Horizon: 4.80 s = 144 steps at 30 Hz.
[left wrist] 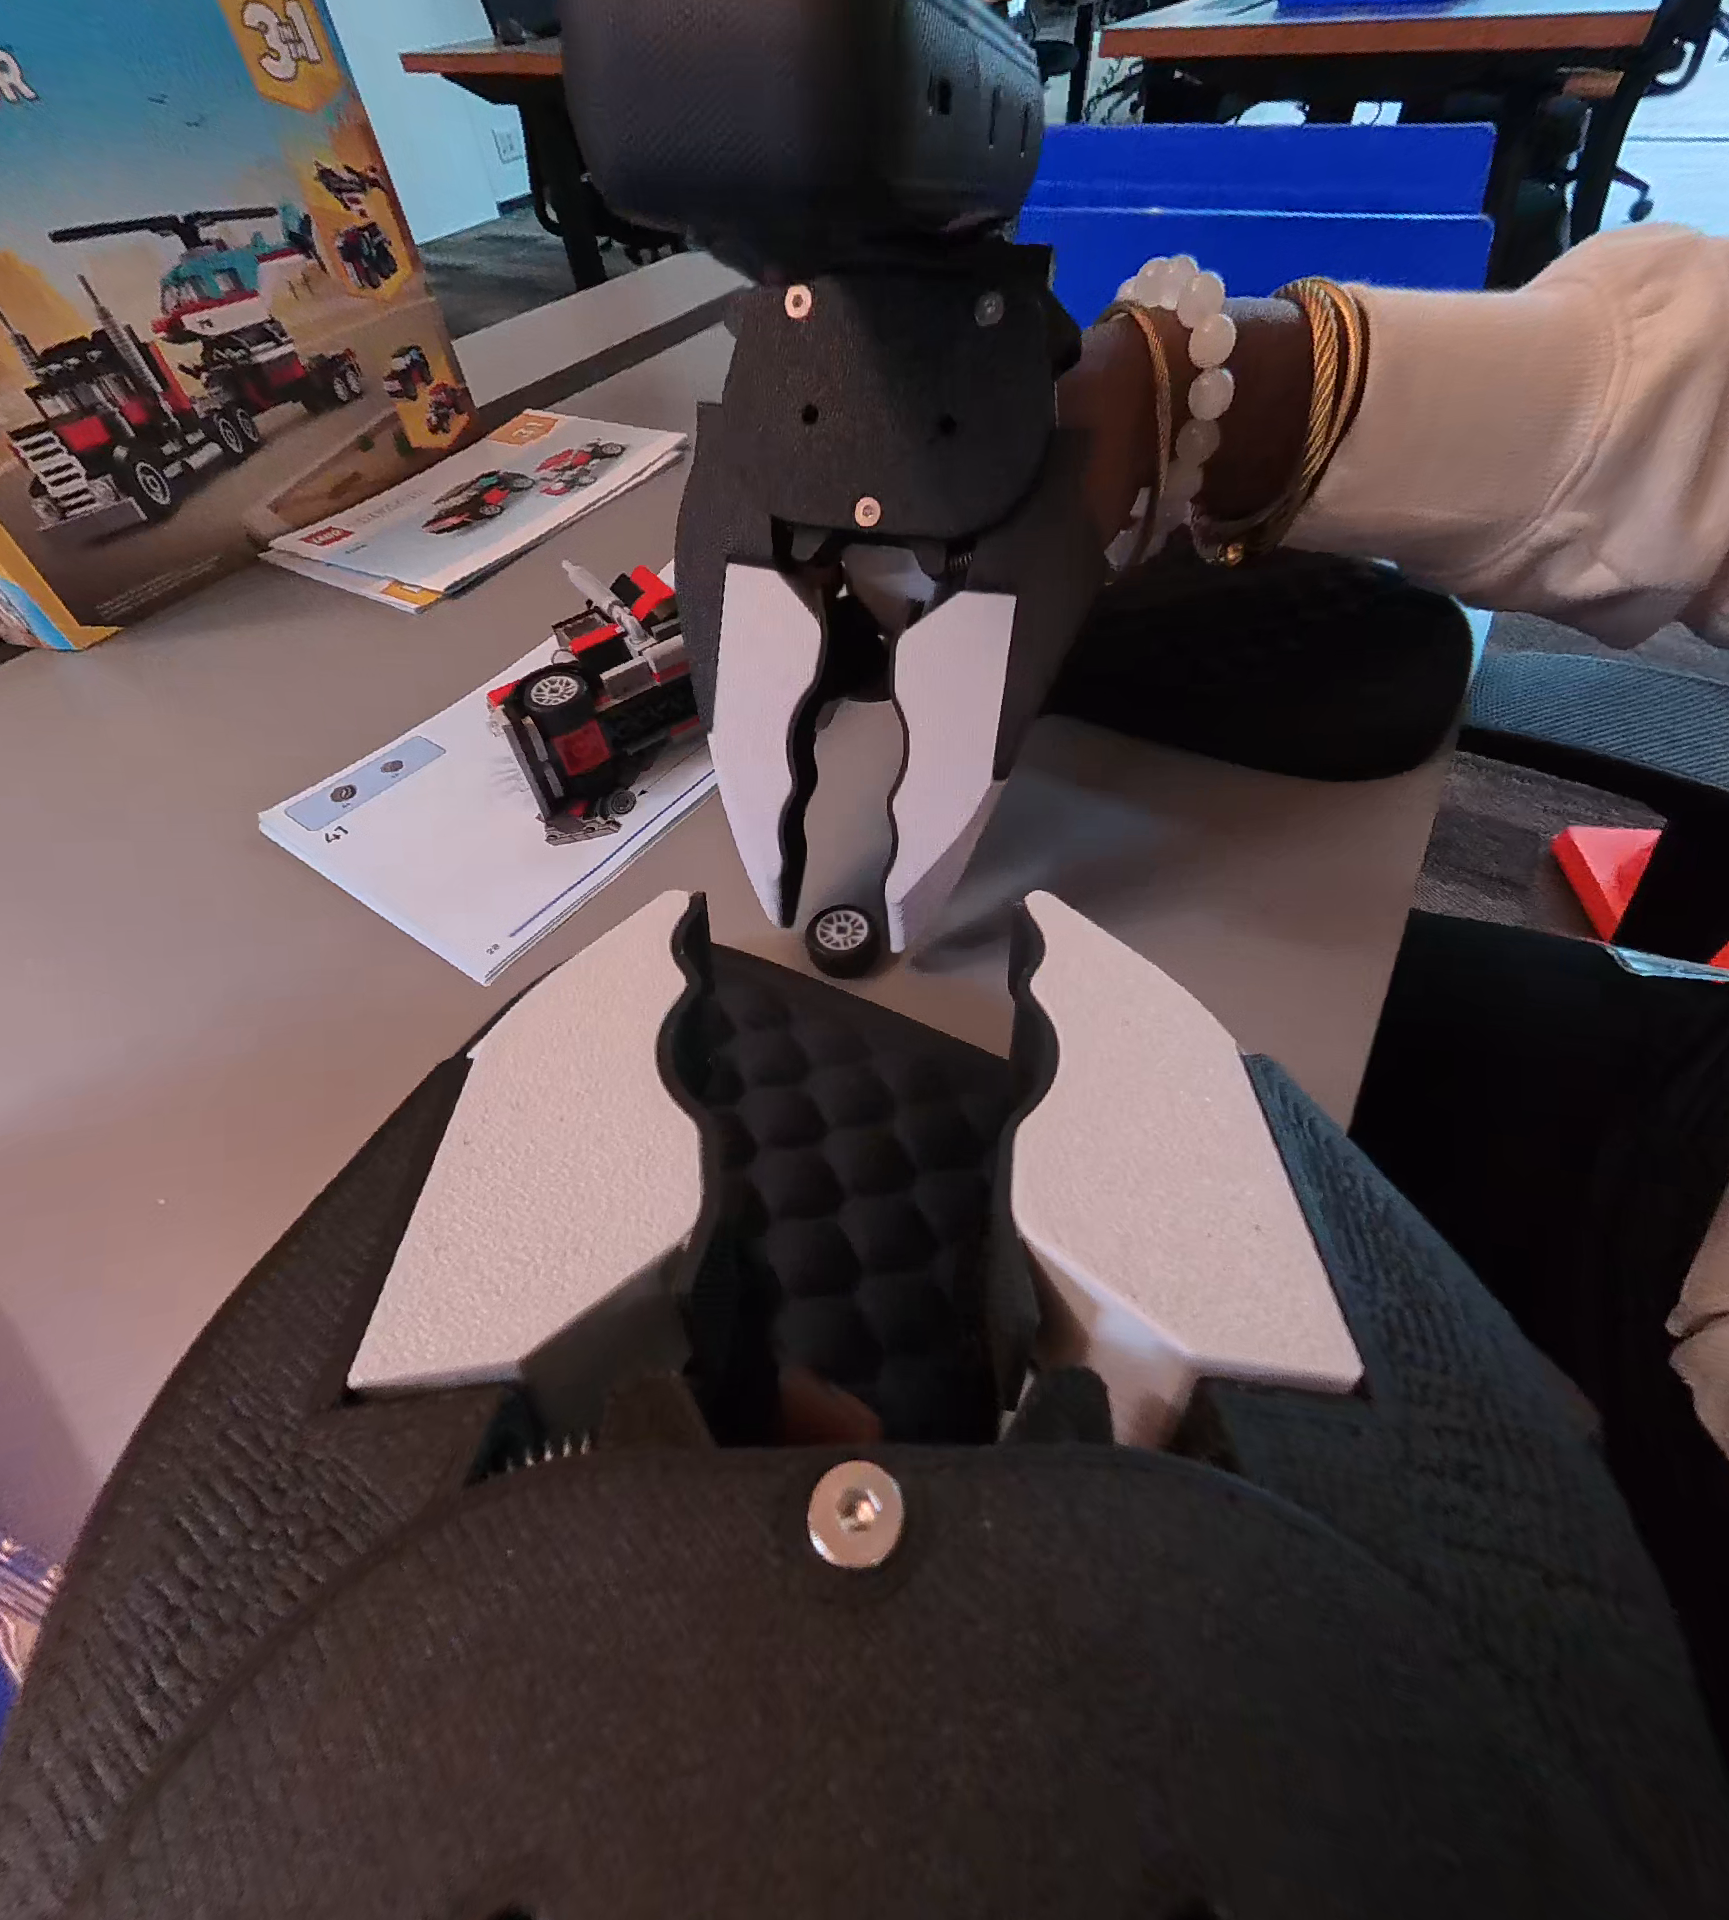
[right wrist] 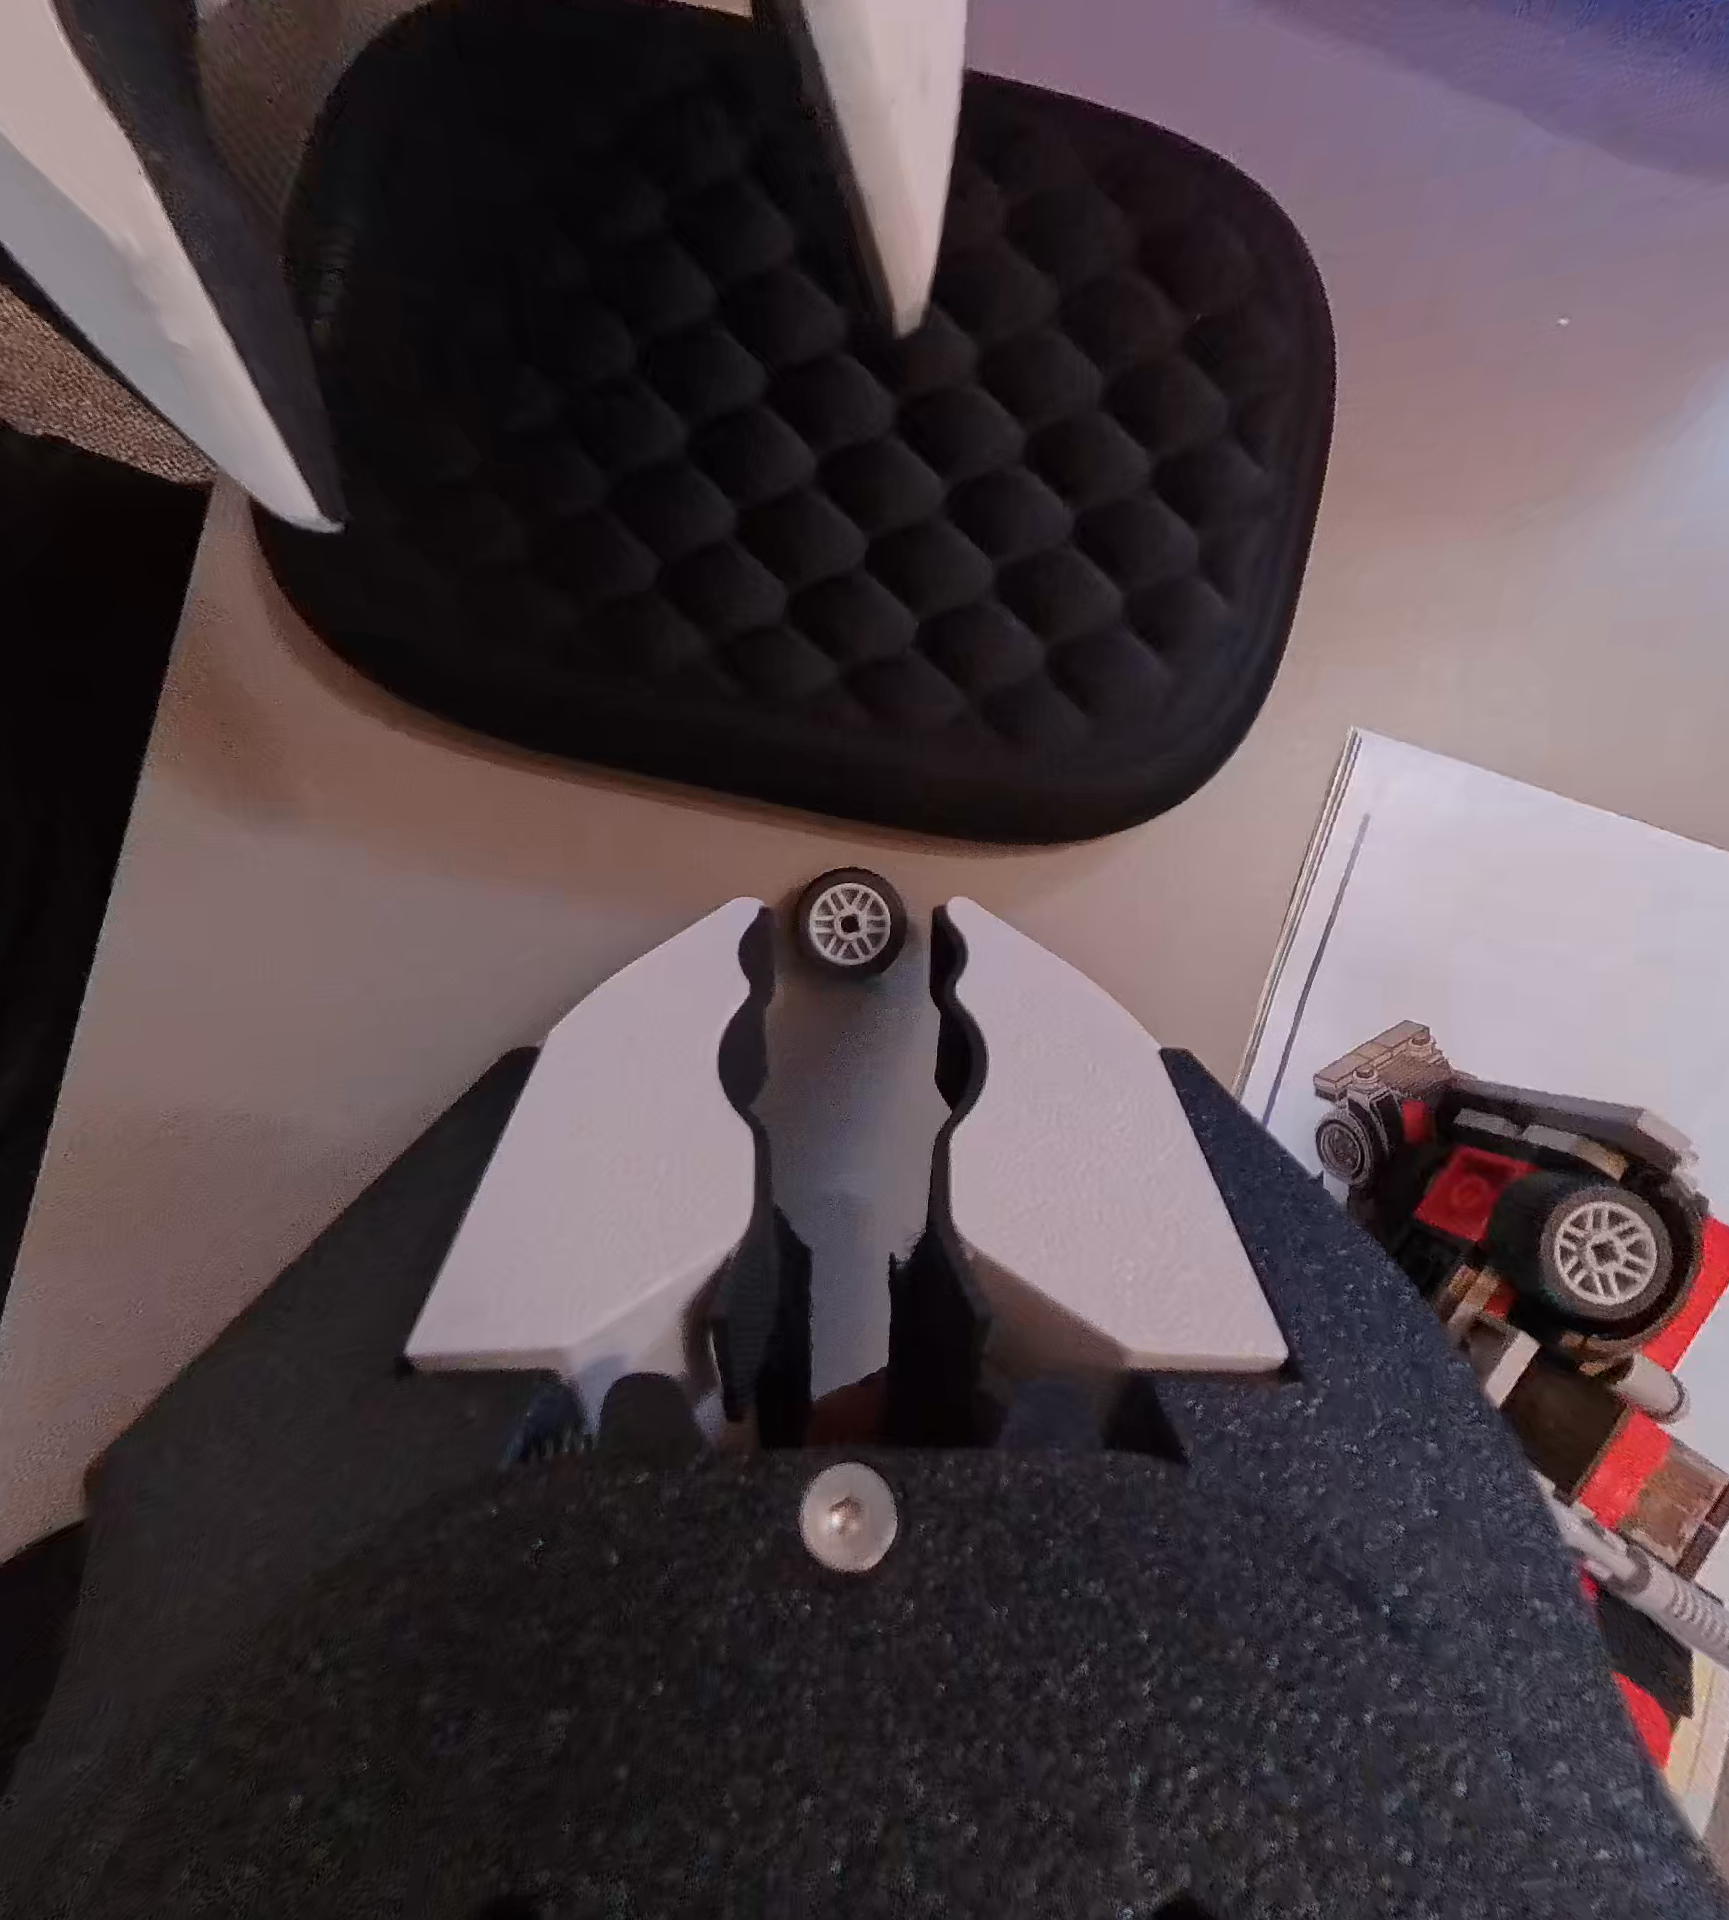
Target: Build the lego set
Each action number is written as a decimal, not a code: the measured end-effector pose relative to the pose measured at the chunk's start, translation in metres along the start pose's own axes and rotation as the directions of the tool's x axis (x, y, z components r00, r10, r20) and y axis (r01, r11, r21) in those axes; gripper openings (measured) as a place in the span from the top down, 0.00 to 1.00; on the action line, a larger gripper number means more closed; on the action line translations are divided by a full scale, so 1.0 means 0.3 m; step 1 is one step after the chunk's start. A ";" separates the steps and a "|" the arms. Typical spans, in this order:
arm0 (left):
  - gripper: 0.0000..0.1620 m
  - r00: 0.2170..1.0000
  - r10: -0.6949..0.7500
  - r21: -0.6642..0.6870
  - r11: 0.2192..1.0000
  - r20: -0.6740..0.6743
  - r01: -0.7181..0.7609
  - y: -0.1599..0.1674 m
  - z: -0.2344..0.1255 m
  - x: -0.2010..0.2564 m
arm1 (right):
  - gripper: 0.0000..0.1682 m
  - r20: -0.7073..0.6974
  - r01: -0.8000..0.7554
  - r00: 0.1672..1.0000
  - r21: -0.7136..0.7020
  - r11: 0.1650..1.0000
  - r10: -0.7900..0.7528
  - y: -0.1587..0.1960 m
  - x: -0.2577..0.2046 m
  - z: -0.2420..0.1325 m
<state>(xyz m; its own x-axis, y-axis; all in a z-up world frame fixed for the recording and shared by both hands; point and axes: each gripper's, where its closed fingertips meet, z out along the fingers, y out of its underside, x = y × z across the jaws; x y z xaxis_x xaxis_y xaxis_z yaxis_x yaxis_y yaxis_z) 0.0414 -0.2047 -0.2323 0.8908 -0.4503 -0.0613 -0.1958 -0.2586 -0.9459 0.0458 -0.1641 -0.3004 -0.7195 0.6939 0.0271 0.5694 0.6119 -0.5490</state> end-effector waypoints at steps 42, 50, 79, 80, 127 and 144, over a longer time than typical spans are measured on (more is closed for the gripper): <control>0.87 0.716 0.651 -0.101 0.718 -0.253 -0.688 -0.064 0.641 -0.228 | 0.87 -0.382 -0.258 0.876 0.147 0.955 0.295 0.350 0.258 -0.397; 0.83 0.716 0.640 -0.013 0.743 -0.279 -0.669 -0.100 0.616 -0.237 | 0.87 -0.308 -0.221 0.930 -0.035 0.975 0.200 0.349 0.291 -0.384; 0.82 0.628 0.467 -0.177 0.698 -0.622 -0.694 -0.015 0.700 -0.219 | 0.88 -0.313 -0.201 0.932 -0.033 0.979 0.181 0.336 0.323 -0.332; 0.82 0.631 0.466 -0.183 0.697 -0.620 -0.694 -0.014 0.701 -0.220 | 0.88 -0.317 -0.201 0.931 -0.034 0.979 0.180 0.334 0.324 -0.332; 0.78 0.677 0.389 -0.189 0.767 -0.625 -0.614 -0.068 0.624 -0.285 | 0.88 -0.237 -0.268 0.943 -0.120 0.956 0.235 0.324 0.330 -0.340; 0.79 0.686 0.381 -0.175 0.785 -0.620 -0.594 -0.071 0.629 -0.289 | 0.88 -0.207 -0.259 0.953 -0.188 0.947 0.220 0.319 0.331 -0.320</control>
<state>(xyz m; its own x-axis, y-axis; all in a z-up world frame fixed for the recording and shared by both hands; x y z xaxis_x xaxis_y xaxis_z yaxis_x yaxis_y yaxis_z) 0.0458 0.0010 -0.2669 0.2824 -0.9371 -0.2052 -0.7547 -0.0850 -0.6506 0.0669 -0.0003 -0.2701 -0.4788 0.8744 0.0780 0.8005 0.4714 -0.3701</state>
